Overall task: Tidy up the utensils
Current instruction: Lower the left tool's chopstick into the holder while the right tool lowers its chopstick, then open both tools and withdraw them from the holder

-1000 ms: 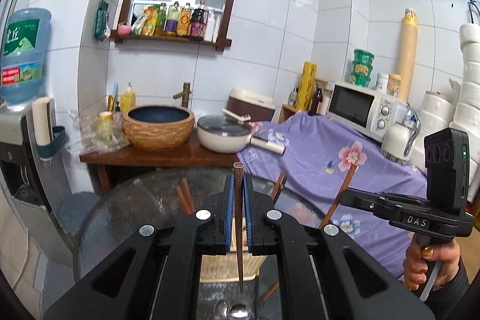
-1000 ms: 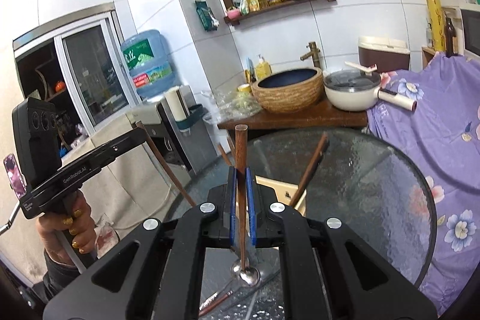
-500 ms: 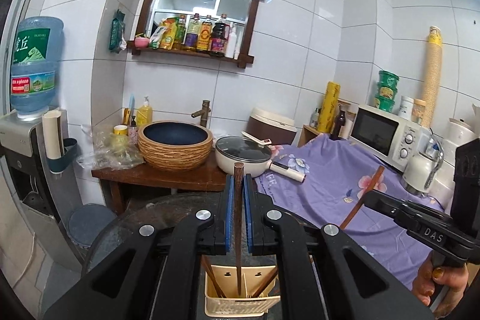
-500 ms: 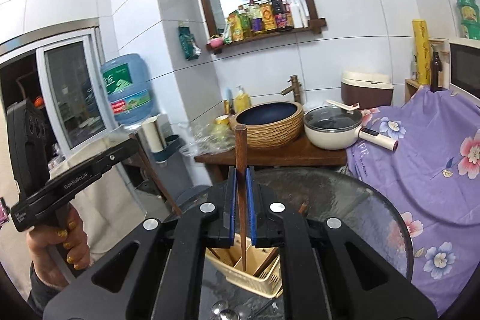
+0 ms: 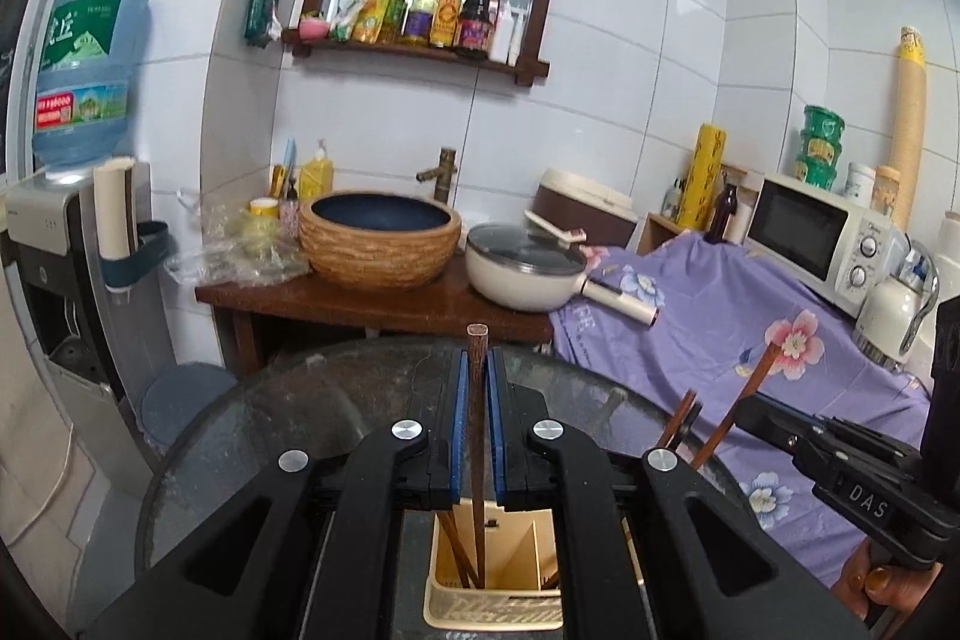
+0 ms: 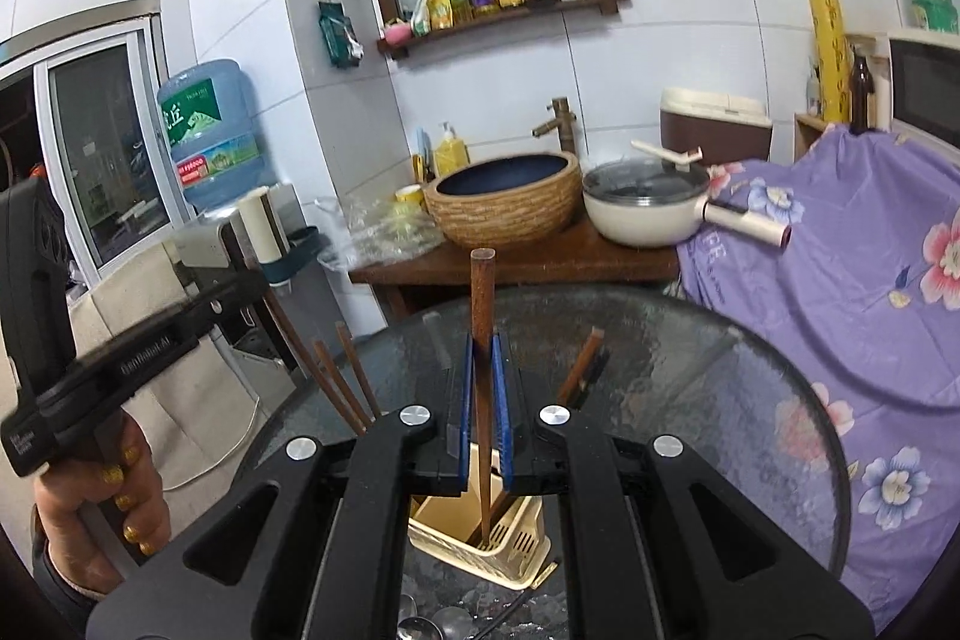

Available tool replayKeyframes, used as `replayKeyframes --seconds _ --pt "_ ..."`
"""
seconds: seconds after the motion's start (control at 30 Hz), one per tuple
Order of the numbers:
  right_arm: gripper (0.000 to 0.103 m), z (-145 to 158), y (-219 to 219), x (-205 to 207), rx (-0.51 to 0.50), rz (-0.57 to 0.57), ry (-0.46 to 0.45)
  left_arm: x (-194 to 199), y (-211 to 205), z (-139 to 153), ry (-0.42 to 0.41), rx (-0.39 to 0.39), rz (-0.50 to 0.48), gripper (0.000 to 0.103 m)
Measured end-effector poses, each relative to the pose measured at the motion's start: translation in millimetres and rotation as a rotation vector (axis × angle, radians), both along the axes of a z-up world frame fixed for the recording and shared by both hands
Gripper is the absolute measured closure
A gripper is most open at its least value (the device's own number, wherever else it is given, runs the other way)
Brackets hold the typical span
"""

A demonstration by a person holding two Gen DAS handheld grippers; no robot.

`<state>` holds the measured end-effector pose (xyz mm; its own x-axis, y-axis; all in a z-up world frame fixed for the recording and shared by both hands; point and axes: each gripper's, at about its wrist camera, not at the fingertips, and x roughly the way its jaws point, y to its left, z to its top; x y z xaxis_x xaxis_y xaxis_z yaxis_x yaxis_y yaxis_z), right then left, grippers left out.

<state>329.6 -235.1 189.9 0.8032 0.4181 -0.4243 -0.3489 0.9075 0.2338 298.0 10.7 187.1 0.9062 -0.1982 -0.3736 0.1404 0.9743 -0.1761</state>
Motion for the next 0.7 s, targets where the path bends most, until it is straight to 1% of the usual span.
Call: replayKeyframes --seconds 0.17,0.3,0.4,0.47,0.6,0.67,0.7 --pt "0.096 -25 0 6 0.006 0.000 0.044 6 -3 -28 0.059 -0.003 -0.008 0.097" --pt "0.096 -35 -1 8 0.005 -0.003 0.064 7 -4 -42 0.087 -0.004 -0.016 0.097" --pt "0.096 -38 -3 7 0.005 -0.015 0.055 8 -6 -48 0.095 0.002 -0.024 0.097" --pt "0.096 -39 -4 6 0.006 -0.014 0.059 6 -7 -48 0.085 0.022 -0.013 0.097" --pt "0.096 -41 -6 6 0.015 -0.017 0.065 5 -8 -48 0.083 0.022 -0.018 0.097" --pt "0.093 -43 -7 6 0.020 -0.020 0.070 4 -9 -48 0.081 0.025 -0.016 0.096" --pt "0.084 -45 -8 5 0.020 -0.019 0.070 3 -9 -48 0.079 0.026 -0.018 0.091"
